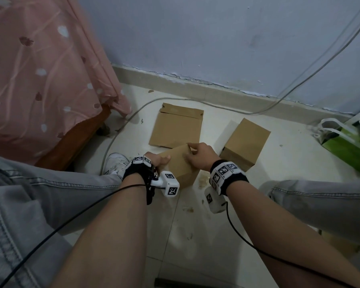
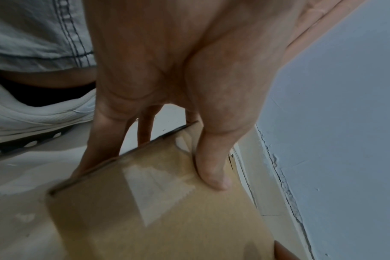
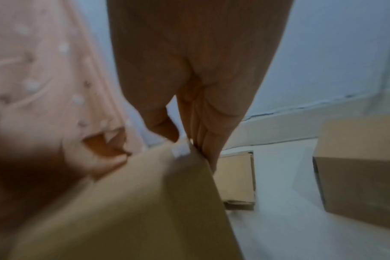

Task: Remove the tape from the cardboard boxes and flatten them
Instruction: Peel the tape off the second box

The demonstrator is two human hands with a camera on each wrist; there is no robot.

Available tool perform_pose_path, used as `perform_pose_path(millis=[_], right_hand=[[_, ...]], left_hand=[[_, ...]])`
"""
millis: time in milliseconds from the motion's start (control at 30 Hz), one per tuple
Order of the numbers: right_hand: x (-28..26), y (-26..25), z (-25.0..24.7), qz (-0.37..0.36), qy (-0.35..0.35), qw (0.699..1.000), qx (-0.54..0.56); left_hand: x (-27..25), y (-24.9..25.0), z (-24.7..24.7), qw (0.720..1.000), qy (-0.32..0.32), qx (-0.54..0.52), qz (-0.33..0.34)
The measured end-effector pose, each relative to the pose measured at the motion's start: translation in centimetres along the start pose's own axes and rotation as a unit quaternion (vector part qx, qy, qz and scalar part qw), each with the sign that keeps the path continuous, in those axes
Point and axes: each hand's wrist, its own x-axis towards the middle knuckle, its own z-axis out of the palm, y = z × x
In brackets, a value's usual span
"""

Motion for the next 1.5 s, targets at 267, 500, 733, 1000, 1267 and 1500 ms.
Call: perform_pose_path(millis=[267,500,733,1000,1267,1500], right_hand=[[-0.4,0.6,0.9,-0.027,0.02,0.999,-0.036],[-0.9,-0.5,1.3,-0.038,0.038,0.995,-0.079],[-0.7,-1.2,2.2,0.011,0.099,0.989,-0.112],[0.0,-1.3,2.5,0.028,0.083,0.983,-0.16],[0.9,-1.7,1.1,0.012,0.011,0.983,-0.185],[0.6,-2.0,0.9,-0.001,-0.016,0.975,-0.221]], left_hand=[[-0.1,0.1,0.1,1.0,0.004,-0.003,0.002],[-0.3,0.1,0.1,1.0,-0.002,0.017,-0.001],[-0.5,0.4,0.1,1.0,0.0,0.015,-0.002],[-0.6,0.4,0.4,1.0,0.008,0.002,-0.006],[-0.7,0.3,0.1,1.0,-0.005,0.003,-0.001],[-0.5,0.2,0.2,1.0,-0.002,0.002,-0.002]])
